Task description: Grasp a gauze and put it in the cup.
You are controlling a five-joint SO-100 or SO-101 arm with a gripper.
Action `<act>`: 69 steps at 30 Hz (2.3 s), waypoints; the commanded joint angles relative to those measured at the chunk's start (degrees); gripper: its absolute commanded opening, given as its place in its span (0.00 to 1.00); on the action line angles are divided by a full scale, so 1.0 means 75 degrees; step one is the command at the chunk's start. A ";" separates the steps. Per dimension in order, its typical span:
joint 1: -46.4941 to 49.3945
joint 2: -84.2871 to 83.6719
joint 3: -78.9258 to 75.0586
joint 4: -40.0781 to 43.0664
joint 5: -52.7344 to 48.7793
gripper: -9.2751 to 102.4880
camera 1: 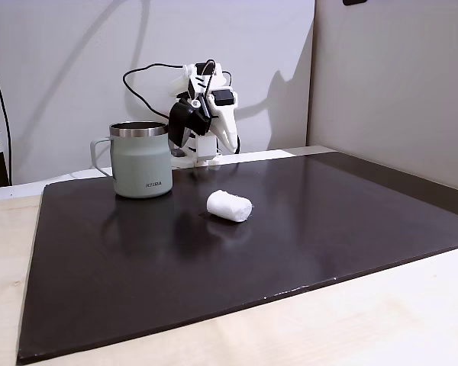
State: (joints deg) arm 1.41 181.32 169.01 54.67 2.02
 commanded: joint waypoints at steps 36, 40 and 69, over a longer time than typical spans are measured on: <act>0.0738 -1.0453 -0.9867 -0.0410 0.4582 0.30; 0.0762 -1.1520 -1.0699 -0.0270 0.4781 0.32; 0.0879 -1.4426 -1.0910 -0.0762 0.4383 0.34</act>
State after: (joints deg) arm 7.82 72.69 87.89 50.80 35.60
